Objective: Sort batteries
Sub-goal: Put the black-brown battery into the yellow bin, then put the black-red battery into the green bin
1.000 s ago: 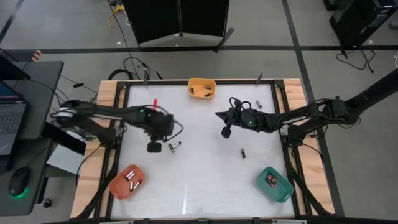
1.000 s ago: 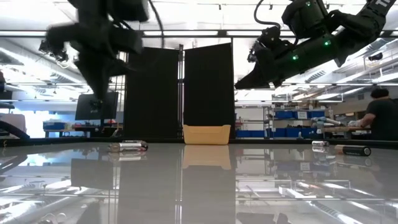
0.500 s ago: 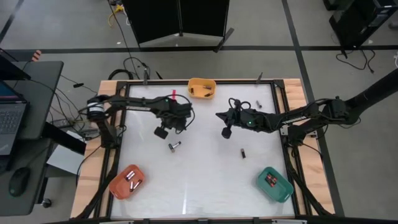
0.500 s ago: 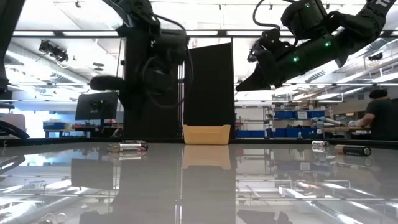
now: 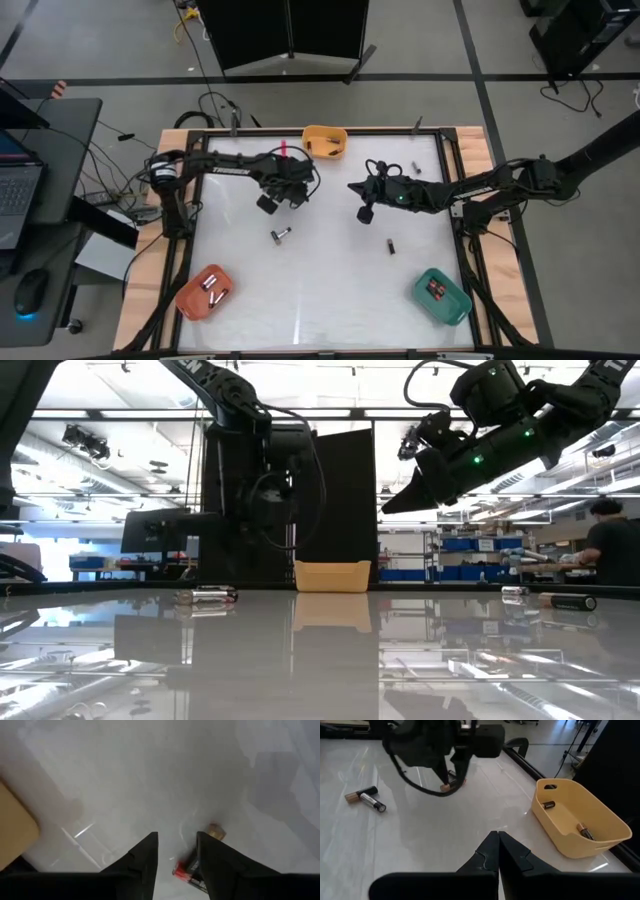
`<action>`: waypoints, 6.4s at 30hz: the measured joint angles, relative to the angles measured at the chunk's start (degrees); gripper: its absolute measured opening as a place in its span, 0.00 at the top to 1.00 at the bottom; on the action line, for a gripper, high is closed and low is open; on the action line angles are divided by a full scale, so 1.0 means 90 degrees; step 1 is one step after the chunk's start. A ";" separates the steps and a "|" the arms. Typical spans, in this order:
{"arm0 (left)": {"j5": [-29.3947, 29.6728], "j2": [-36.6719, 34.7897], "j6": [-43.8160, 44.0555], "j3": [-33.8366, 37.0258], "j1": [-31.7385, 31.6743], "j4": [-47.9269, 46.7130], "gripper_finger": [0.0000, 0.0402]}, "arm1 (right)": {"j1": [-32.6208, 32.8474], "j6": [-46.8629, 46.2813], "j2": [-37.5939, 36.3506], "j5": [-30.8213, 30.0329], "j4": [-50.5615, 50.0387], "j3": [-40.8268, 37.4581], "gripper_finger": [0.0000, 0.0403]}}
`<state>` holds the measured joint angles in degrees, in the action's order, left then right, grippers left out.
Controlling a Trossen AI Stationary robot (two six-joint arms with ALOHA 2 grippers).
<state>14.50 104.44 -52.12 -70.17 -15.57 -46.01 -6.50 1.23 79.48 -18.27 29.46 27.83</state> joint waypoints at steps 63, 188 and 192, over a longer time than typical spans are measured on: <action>-0.1466 0.0970 0.0818 -0.2861 -0.1671 0.0154 0.89 | 0.0005 -0.0001 0.0000 0.0013 -0.0086 0.0000 0.98; -0.1715 -0.3725 0.5360 0.4693 0.0941 0.7295 0.99 | 0.0228 -0.0331 0.0012 0.0663 0.0883 -0.0289 0.97; -0.1518 -0.3725 0.5670 0.5223 0.0941 0.7990 0.99 | 0.0228 -0.0353 0.0012 0.0660 0.0885 -0.0289 0.97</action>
<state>0.83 70.91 -1.09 -23.16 -7.09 25.90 -4.45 -1.94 79.59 -12.33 37.43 25.23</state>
